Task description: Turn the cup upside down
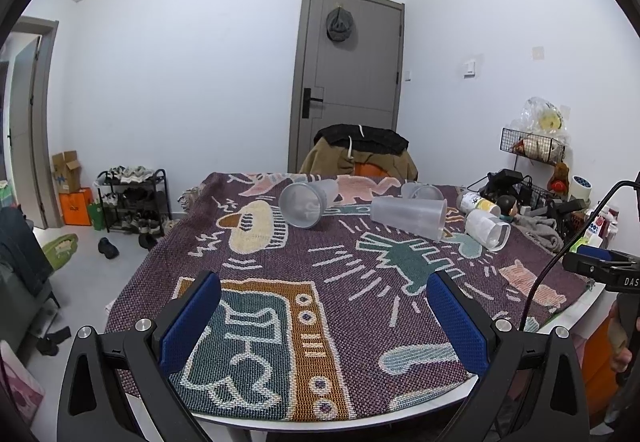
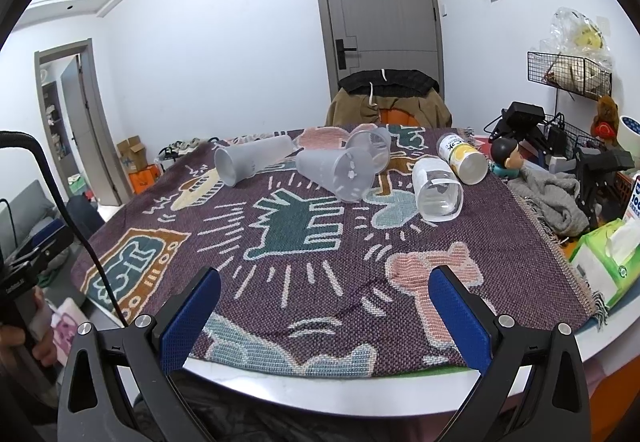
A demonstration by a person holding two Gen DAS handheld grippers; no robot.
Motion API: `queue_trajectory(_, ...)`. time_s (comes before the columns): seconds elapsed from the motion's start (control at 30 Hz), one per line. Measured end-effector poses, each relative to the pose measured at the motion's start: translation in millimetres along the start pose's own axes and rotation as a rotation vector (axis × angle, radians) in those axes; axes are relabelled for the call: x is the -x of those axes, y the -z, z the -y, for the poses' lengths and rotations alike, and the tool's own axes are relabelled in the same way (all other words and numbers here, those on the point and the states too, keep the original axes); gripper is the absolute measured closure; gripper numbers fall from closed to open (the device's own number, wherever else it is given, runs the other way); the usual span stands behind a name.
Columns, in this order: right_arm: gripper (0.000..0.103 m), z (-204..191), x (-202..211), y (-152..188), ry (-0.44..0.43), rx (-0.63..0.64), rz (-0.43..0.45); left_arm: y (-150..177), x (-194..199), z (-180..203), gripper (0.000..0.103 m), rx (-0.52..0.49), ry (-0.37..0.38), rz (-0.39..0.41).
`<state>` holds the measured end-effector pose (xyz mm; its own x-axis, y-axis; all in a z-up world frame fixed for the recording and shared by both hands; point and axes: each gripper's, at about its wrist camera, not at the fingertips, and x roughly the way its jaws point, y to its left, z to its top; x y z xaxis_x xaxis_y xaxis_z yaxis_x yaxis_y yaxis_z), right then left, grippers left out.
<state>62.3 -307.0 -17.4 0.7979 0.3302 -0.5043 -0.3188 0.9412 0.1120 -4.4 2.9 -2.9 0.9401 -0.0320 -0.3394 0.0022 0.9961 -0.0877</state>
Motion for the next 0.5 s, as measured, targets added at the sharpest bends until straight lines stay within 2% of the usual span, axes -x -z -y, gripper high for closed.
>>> queue_trajectory(0.5, 0.000, 2.5, -1.3, -0.7, 0.001, -0.015, -0.001, 0.0, -2.6, -1.6, 0.000, -0.007, 0.001, -0.014)
